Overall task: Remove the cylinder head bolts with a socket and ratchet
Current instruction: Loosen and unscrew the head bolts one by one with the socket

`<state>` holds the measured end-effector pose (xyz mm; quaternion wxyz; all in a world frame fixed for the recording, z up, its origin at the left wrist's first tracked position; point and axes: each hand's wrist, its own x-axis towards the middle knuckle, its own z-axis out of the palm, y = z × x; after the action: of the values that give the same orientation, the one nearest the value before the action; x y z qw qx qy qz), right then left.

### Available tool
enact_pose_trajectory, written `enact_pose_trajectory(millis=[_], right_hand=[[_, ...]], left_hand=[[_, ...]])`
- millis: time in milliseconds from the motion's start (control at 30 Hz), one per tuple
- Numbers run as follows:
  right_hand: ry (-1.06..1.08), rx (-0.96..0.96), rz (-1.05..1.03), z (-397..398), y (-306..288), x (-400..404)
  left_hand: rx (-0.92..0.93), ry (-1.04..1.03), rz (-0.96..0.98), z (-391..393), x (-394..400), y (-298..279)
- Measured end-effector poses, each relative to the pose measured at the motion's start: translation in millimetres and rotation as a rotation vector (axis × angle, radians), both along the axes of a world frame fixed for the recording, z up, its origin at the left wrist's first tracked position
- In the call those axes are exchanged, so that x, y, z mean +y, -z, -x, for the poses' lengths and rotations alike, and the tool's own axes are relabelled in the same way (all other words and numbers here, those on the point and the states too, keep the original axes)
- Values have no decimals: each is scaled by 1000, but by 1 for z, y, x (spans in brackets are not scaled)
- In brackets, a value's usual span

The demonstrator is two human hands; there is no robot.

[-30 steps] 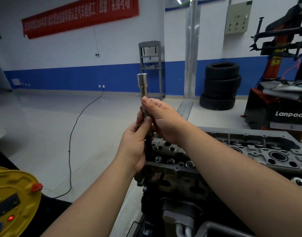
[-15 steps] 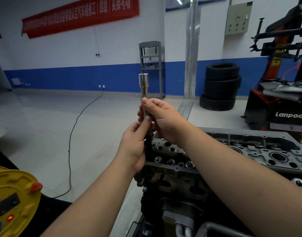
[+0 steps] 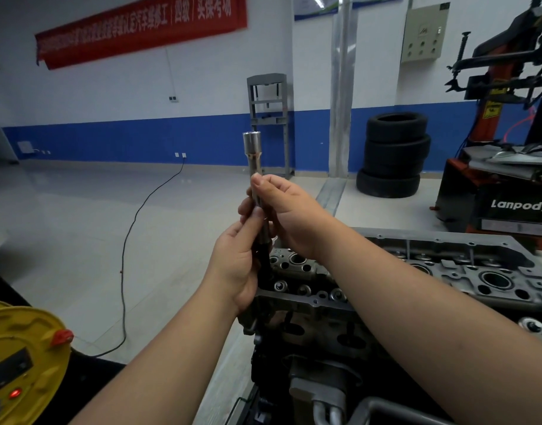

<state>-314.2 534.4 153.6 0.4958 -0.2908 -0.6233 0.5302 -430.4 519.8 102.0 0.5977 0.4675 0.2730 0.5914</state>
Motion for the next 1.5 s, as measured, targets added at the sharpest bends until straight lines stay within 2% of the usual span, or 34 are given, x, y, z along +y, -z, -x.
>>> enact_pose_trajectory(millis=[100,200,367,600,833,933,1133,1367,1500], right_hand=[[-9,1,35,-1,0,0],[-8,25,76,-1,-1,0],[-11,38,4,3,2,1],[4,-7,26,0,1,1],[15,21,3,2,0,1],[12,47,6,2,1,2],[-17,45,78,-1,0,0],[-4,52,14,3,1,1],[38,79,17,2,-1,0]], left_hand=[[86,40,-21,2,0,2],[75,33,-7,3,0,2],[-26,-42,25,0,0,1],[58,68,14,4,3,3],[-32,-2,35,2,2,2],[4,-19,18,2,2,1],[55,95,-2,4,1,1],[7,-51,31,1,3,2],[33,34,11,2,2,0]])
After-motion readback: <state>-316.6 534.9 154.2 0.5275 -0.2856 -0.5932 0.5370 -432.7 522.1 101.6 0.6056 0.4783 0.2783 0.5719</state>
